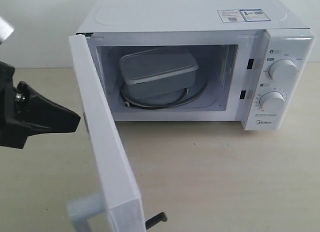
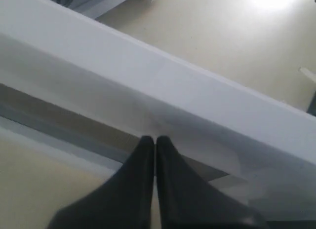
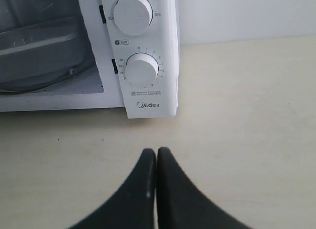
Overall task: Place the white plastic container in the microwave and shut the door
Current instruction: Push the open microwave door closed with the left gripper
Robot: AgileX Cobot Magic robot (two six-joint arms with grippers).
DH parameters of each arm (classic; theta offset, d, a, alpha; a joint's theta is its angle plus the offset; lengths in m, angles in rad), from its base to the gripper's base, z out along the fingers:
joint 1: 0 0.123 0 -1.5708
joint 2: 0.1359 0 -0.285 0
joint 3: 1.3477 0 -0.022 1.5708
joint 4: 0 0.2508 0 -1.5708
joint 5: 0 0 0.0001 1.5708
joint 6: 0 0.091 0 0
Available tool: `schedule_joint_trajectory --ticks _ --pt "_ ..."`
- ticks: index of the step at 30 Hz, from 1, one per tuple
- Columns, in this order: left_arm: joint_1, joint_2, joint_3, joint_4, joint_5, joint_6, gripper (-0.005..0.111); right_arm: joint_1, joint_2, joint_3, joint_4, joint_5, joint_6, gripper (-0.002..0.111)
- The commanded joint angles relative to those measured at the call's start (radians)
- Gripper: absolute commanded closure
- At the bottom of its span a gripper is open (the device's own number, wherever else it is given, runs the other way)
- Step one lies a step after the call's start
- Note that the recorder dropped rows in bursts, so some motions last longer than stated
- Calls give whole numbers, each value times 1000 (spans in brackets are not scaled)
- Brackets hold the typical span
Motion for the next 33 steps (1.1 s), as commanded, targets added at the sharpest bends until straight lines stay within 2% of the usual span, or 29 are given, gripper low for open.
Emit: schedule_joint_trajectory --ticks 1,5,9,12,18,20,23,26,30,33 --pt "-60 53 -5 -112 -71 110 103 -1 -4 0 -11 -3 4 109" --pt "-115 127 -9 -233 -158 218 103 -1 -4 0 -11 -3 4 109" --pt "-174 223 -88 -258 -214 247 103 -1 -4 0 -11 -3 4 109" --pt "-191 242 -140 -261 -210 232 103 -1 -4 0 -11 -3 6 109" --pt "-191 204 -164 -257 -257 232 103 -1 -4 0 -11 -3 6 109" --pt "-191 188 -164 -227 -259 232 103 -1 -4 0 -11 -3 6 109" --pt "-191 114 -160 -88 -282 83 103 -1 -4 0 -11 -3 6 109" --pt "-191 14 -95 8 -371 30 103 -1 -4 0 -11 -3 6 109" --pt "-191 -57 -29 43 -494 19 103 -1 -4 0 -11 -7 6 109" --pt "-191 -33 -29 60 -457 19 103 -1 -4 0 -11 -16 6 109"
